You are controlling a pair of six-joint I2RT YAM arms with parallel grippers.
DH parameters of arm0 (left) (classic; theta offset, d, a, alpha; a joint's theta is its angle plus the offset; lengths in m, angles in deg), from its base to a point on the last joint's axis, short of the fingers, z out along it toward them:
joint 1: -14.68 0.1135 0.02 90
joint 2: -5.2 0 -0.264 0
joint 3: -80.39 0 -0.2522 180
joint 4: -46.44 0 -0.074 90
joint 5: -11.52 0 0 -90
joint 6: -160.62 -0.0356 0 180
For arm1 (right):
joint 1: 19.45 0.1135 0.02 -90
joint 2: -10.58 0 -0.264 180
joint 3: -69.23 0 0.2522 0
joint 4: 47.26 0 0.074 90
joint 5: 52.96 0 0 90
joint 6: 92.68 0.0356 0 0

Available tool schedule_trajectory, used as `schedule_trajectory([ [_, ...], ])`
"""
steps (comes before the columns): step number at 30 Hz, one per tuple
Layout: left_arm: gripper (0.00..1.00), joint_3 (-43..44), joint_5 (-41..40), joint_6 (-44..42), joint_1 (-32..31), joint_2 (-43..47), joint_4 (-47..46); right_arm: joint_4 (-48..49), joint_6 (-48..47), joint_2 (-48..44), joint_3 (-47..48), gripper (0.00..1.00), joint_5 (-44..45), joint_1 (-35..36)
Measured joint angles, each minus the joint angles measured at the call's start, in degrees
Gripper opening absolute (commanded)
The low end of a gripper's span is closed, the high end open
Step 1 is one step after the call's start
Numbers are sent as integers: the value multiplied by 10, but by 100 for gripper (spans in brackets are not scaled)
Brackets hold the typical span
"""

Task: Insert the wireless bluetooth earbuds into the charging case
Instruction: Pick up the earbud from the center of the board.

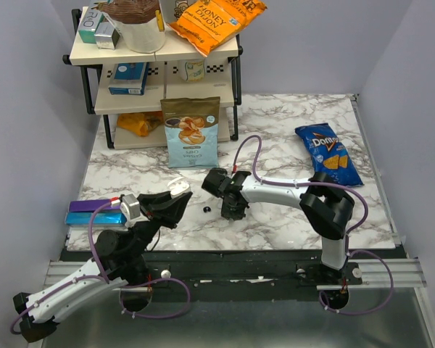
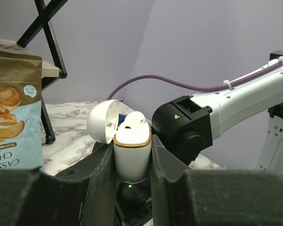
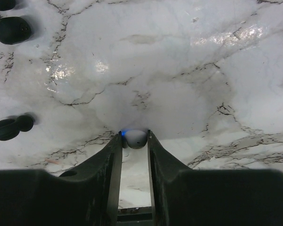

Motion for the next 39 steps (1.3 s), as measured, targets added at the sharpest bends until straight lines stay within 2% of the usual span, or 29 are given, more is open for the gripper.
schedule_trajectory([
  [3,0,0,0,2,0,0,1,-1,3,0,0,24,0,0],
  [7,0,0,0,3,0,0,3,-3,5,-1,0,3,2,1],
  [8,0,0,0,3,0,0,3,-3,5,-1,0,1,3,2],
  [18,0,0,-2,4,0,-10,7,-12,-5,-12,-7,1,37,7],
  [23,0,0,-10,-1,0,-41,-3,-61,-38,-56,-10,0,106,9],
  [28,0,14,-20,-26,0,-104,-35,-94,-101,-153,28,0,197,5],
  [32,0,48,-24,-62,0,-183,-78,-79,-178,-238,56,0,259,2],
  [36,0,88,-19,-91,3,-259,-126,-5,-284,-337,38,1,285,2],
  [39,0,131,16,-102,21,-323,-155,73,-384,-422,9,0,284,2],
])
